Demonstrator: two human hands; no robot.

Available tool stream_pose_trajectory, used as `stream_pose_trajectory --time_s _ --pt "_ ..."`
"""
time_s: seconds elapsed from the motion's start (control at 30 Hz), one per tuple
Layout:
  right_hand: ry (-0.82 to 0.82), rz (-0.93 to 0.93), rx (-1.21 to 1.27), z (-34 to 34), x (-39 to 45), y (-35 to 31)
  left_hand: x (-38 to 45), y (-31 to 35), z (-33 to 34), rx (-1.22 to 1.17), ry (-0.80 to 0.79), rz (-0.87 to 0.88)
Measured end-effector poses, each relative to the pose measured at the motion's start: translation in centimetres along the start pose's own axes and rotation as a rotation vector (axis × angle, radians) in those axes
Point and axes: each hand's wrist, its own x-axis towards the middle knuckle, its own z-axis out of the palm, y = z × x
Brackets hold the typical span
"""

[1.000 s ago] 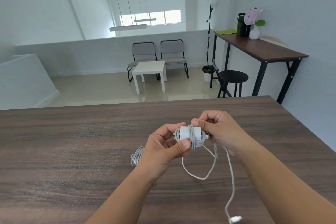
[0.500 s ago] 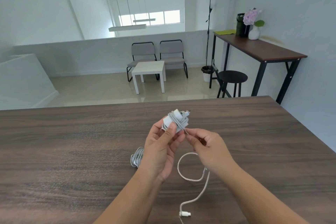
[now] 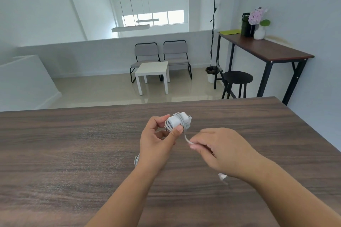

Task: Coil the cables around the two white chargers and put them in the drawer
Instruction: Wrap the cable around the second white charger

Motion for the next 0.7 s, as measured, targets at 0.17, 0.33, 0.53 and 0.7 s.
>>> stream_pose_trajectory --time_s 0.17,0.33,0.53,0.7 --pt "-0.120 -0.009 -0.038 0.9 -0.1 -0.8 0.6 1.7 0.5 -0.607 -0.024 -0.344" --pt "-0.078 -0.031 -0.061 1.8 -0.3 -1.2 0.0 1.8 1.2 -0.510 -0.010 -0.241" --pt "-0.064 -0.047 -0.016 -2.2 1.1 0.4 -0.5 0.3 0.6 0.186 -0.049 0.161" --pt "-0.055 -0.055 -0.036 -4.9 2.1 2.3 -0.1 1.1 -0.2 0.391 -0.174 0.260"
